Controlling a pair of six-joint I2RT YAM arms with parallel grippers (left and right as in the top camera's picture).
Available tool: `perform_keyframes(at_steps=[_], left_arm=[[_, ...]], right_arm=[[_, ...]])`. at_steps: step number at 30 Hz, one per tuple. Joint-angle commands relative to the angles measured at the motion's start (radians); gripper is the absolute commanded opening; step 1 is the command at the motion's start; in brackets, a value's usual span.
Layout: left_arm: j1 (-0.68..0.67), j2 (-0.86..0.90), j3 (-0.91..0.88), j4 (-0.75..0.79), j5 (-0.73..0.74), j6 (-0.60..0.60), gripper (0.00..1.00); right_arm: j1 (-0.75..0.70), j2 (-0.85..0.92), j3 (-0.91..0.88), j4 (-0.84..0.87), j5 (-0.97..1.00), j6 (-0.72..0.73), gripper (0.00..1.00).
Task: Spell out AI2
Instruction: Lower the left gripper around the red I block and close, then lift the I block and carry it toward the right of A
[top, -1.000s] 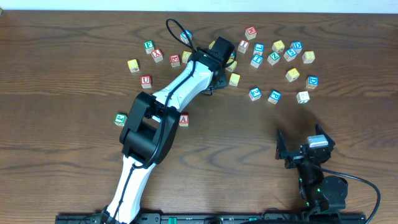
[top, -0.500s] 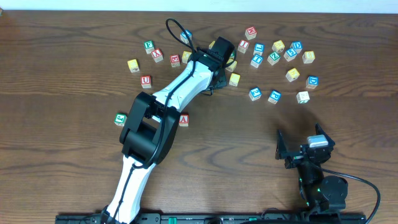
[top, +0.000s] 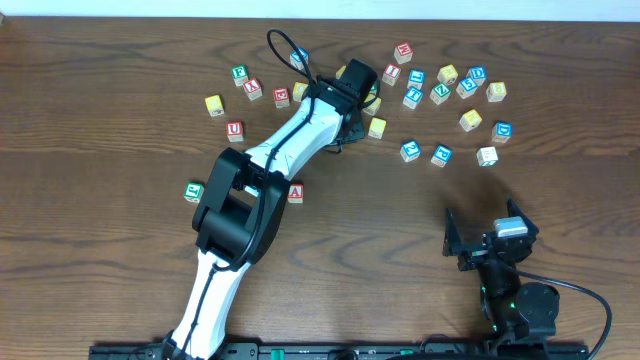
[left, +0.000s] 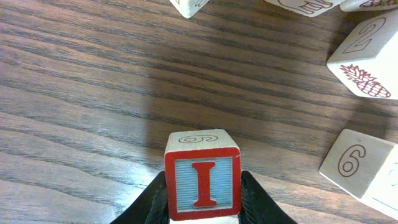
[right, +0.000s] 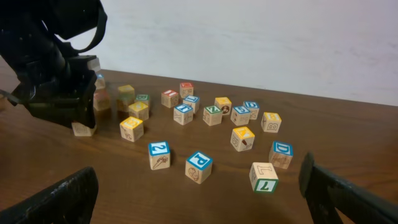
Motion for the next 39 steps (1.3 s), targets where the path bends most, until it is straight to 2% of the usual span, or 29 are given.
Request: perform_keyframes(at_steps=[1, 15, 27, 32, 39], left_arm=[[0.004, 0.002, 0.022, -0.011, -0.013, 0.009, 0.25], [0.004, -0.005, 0.023, -0.023, -0.012, 0.01, 0.21], [0.004, -0.172, 0.023, -0.028, -0.001, 0.153, 0.21], [0.003, -0.288, 0.023, -0.101, -0.001, 0.215, 0.21], [-0.008, -0.436, 0.023, -0.301, 0.023, 0.31, 0.21]], right_arm=[[-0.007, -0.003, -0.002, -0.004, 0.004, 0.013, 0.99], [-0.007, -0.003, -0.002, -0.004, 0.004, 0.013, 0.99], [-0.007, -0.003, -0.002, -0.004, 0.004, 0.013, 0.99], [-0.007, -0.003, -0.002, -0.004, 0.004, 0.013, 0.99], [-0.007, -0.003, -0.002, -0.004, 0.004, 0.013, 0.99]])
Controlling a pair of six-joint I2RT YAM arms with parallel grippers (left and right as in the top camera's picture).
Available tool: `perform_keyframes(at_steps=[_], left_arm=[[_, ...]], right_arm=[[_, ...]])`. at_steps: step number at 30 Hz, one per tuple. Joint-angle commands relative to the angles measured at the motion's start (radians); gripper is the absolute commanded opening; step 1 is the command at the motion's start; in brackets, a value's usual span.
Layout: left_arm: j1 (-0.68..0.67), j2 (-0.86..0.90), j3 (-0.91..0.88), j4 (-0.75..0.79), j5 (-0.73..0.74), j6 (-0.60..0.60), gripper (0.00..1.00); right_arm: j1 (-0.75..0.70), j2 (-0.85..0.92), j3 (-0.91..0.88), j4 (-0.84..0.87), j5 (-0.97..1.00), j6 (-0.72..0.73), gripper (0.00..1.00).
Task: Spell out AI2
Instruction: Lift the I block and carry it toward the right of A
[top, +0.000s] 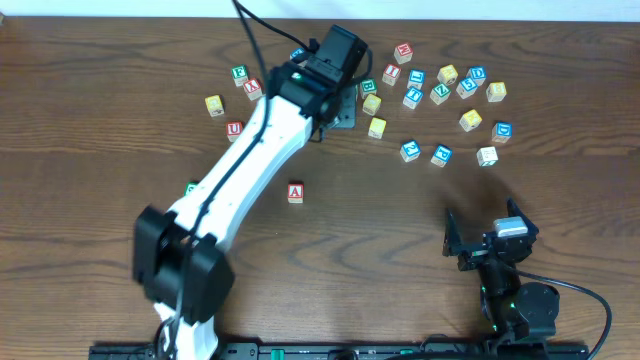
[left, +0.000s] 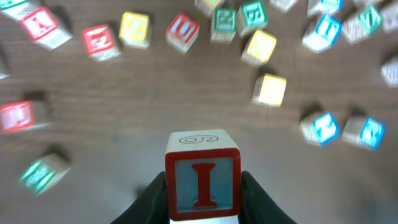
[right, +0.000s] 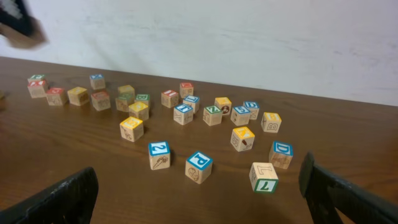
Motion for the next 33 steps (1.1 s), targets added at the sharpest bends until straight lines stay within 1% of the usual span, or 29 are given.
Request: perform_keyframes(at_steps=[1, 2, 3, 6, 9, 11, 12, 13, 14, 18, 19, 22, 24, 28, 33], left_arm=[[-0.012, -0.059, 0.019, -0.084, 0.014, 0.069, 0.21], [-0.017, -0.071, 0.019, -0.111, 0.013, 0.069, 0.19], [-0.027, -0.086, 0.019, -0.148, 0.013, 0.069, 0.14], [-0.055, -0.109, 0.012, -0.204, 0.012, 0.069, 0.14], [-0.098, -0.141, -0.023, -0.217, -0.001, 0.058, 0.14], [-0.138, -0.169, -0.062, -0.211, -0.084, 0.007, 0.14], [-0.159, -0.187, -0.084, -0.208, -0.121, -0.019, 0.11], [-0.177, -0.205, -0.107, -0.2, -0.14, -0.035, 0.1], [-0.196, -0.232, -0.143, -0.182, -0.146, -0.047, 0.08], [-0.24, -0.355, -0.309, -0.079, -0.141, -0.092, 0.08], [-0.243, -0.418, -0.397, -0.04, -0.136, -0.141, 0.08], [-0.243, -0.507, -0.529, 0.061, -0.074, -0.174, 0.08], [-0.243, -0.537, -0.589, 0.118, -0.062, -0.208, 0.08], [-0.242, -0.518, -0.634, 0.165, -0.062, -0.238, 0.08], [-0.242, -0.408, -0.636, 0.206, -0.063, -0.239, 0.08]], right_arm=[[-0.007, -0.003, -0.002, -0.004, 0.004, 0.013, 0.99], [-0.007, -0.003, -0.002, -0.004, 0.004, 0.013, 0.99], [-0.007, -0.003, -0.002, -0.004, 0.004, 0.013, 0.99], [-0.007, -0.003, -0.002, -0.004, 0.004, 0.013, 0.99], [-0.007, -0.003, -0.002, -0.004, 0.004, 0.013, 0.99], [-0.007, -0.003, -0.002, -0.004, 0.004, 0.013, 0.99], [-0.007, -0.003, -0.002, -0.004, 0.004, 0.013, 0.99], [-0.007, -0.003, -0.002, -0.004, 0.004, 0.013, 0.99], [-0.007, -0.003, -0.002, -0.004, 0.004, 0.013, 0.99], [-0.007, -0.003, -0.002, -0.004, 0.004, 0.013, 0.99], [-0.007, -0.003, -0.002, -0.004, 0.004, 0.013, 0.99], [-0.007, -0.003, -0.002, -0.004, 0.004, 0.013, 0.99], [-0.007, -0.003, -0.002, -0.004, 0.004, 0.013, 0.99], [-0.007, -0.003, -0.002, -0.004, 0.004, 0.013, 0.99], [-0.007, -0.003, -0.002, -0.004, 0.004, 0.013, 0.99]])
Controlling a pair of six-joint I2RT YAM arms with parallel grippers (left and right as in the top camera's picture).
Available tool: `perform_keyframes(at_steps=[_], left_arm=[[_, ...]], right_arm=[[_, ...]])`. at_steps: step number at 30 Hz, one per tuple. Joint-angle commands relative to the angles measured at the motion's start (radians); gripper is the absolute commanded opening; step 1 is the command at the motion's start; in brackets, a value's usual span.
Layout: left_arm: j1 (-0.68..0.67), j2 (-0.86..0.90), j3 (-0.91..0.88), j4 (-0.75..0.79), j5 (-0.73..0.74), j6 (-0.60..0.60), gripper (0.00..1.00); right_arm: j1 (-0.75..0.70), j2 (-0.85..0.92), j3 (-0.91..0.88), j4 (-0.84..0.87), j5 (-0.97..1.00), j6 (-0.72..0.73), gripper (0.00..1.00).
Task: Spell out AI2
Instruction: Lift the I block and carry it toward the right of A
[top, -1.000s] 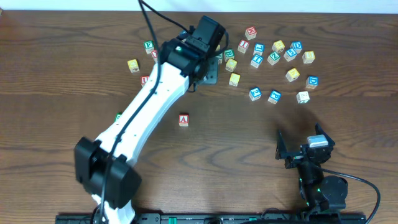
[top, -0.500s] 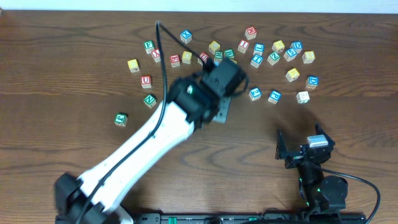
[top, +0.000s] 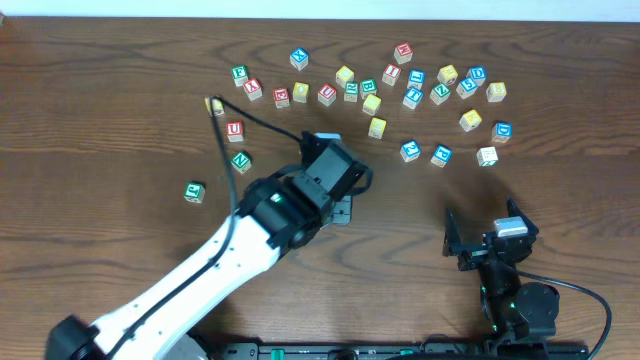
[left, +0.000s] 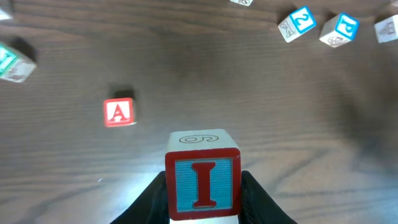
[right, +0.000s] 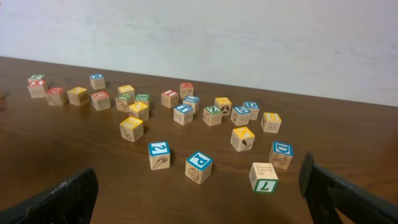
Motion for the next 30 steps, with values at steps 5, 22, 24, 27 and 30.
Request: perform_keyframes(at_steps=[5, 22, 24, 27, 30], left_arm=[[0.013, 0.197, -0.01, 0.068, 0.002, -0.025, 0.08], [0.08, 0.294, -0.022, 0.099, -0.002, -0.034, 0.08], [0.08, 0.295, -0.029, 0.112, -0.002, -0.031, 0.08], [0.08, 0.299, -0.041, 0.121, -0.01, -0.031, 0.08], [0.08, 0.306, -0.06, 0.134, -0.014, -0.031, 0.08]], right_arm=[[-0.007, -0.003, -0.002, -0.004, 0.004, 0.013, 0.99], [-0.007, -0.003, -0.002, -0.004, 0.004, 0.013, 0.99], [-0.007, -0.003, -0.002, -0.004, 0.004, 0.013, 0.99], [-0.007, -0.003, -0.002, -0.004, 0.004, 0.013, 0.99], [-0.007, -0.003, -0.002, -0.004, 0.004, 0.013, 0.99]])
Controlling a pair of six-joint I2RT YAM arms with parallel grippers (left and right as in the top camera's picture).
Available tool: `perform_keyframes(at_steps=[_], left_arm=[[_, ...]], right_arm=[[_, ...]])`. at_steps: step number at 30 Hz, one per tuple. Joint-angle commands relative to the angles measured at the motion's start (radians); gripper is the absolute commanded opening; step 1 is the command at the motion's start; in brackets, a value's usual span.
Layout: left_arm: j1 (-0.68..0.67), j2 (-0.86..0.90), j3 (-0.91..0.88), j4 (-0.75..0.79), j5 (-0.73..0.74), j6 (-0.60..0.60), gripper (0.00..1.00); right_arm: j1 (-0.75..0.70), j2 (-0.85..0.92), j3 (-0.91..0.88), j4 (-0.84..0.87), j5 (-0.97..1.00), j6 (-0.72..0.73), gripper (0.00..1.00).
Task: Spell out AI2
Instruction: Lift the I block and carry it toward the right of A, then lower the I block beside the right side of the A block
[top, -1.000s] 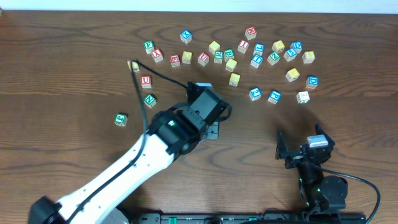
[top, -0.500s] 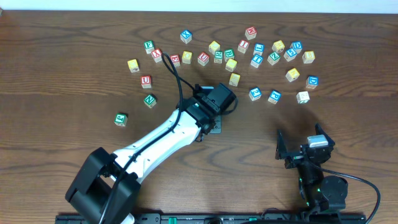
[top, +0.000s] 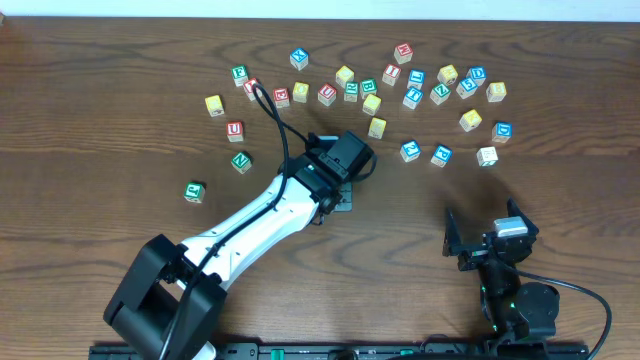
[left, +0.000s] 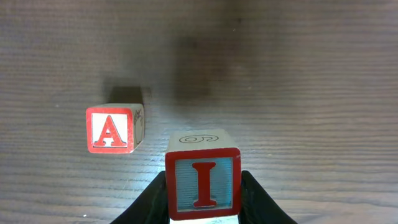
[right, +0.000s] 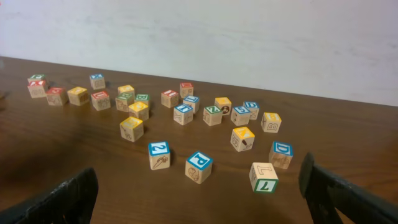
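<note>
My left gripper (left: 203, 202) is shut on the red-framed I block (left: 203, 183), low over the table. The red A block (left: 112, 129) stands on the wood just left of the I block and a little farther from the camera. In the overhead view the left arm's wrist (top: 343, 165) covers both blocks. A blue 2 block (right: 160, 154) sits in the loose group, also seen from above (top: 410, 150). My right gripper (right: 199, 198) rests open near the table's front right, its fingers (right: 59, 199) wide apart, nothing between them.
Many loose letter blocks lie scattered across the table's far side, among them a blue P block (right: 198, 166), a green 7 block (right: 264, 177) and a blue D block (right: 281, 154). Green blocks (top: 194, 190) lie to the left. A white wall rises behind.
My left gripper, still holding the I block, has come down closer to the table and nearer the A block, which now sits just beside it. The right arm has not moved.
My left gripper held the I block low among the far cluster of blocks. Then it held the block high above that cluster. Then it was over the middle of the table with the A block in sight, and now it is close beside the A block.
</note>
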Motion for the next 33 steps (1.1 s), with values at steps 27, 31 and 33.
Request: perform_keyframes(at_steps=[27, 31, 33], left_arm=[[0.045, 0.018, -0.126, 0.127, -0.031, 0.029, 0.08], [0.045, 0.019, -0.143, 0.153, -0.031, 0.037, 0.08], [0.045, 0.022, -0.144, 0.156, -0.031, 0.037, 0.08]], right_arm=[[-0.007, -0.003, -0.002, -0.004, 0.004, 0.013, 0.99], [-0.007, -0.003, -0.002, -0.004, 0.004, 0.013, 0.99], [-0.007, -0.003, -0.002, -0.004, 0.004, 0.013, 0.99]])
